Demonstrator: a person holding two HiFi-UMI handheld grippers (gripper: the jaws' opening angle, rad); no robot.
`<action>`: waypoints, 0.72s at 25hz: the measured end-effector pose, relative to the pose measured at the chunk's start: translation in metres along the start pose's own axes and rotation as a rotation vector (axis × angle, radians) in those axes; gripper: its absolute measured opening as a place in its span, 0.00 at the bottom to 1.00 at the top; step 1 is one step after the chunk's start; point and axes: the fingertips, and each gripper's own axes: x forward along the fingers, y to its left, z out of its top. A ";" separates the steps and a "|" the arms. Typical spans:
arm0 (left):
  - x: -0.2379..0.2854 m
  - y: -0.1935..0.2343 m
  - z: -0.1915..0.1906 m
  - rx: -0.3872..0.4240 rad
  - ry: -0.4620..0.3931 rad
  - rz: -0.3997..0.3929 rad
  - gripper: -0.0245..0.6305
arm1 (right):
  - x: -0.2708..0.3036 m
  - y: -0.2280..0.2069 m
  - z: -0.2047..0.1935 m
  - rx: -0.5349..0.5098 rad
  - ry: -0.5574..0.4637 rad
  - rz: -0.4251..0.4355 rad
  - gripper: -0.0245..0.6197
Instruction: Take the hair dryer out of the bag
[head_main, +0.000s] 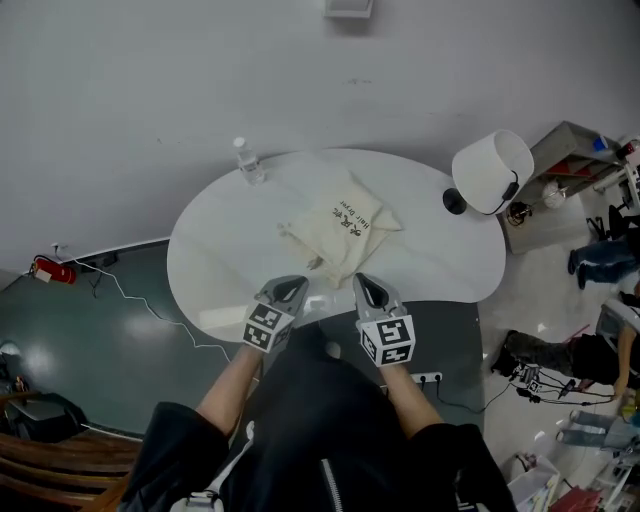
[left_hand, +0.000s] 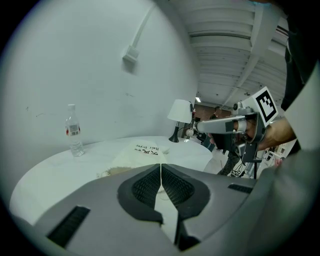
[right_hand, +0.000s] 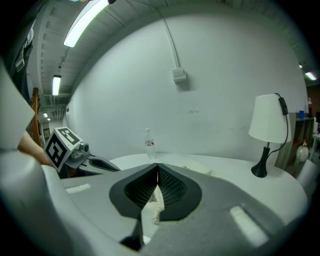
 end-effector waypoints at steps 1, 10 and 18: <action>0.004 0.003 -0.001 -0.002 0.004 -0.005 0.06 | 0.004 -0.002 0.001 -0.006 0.003 -0.003 0.05; 0.034 0.042 -0.007 0.004 0.051 -0.028 0.06 | 0.051 -0.004 0.007 -0.061 0.064 0.025 0.05; 0.060 0.044 -0.026 0.045 0.176 -0.077 0.06 | 0.077 0.006 -0.019 -0.100 0.175 0.066 0.05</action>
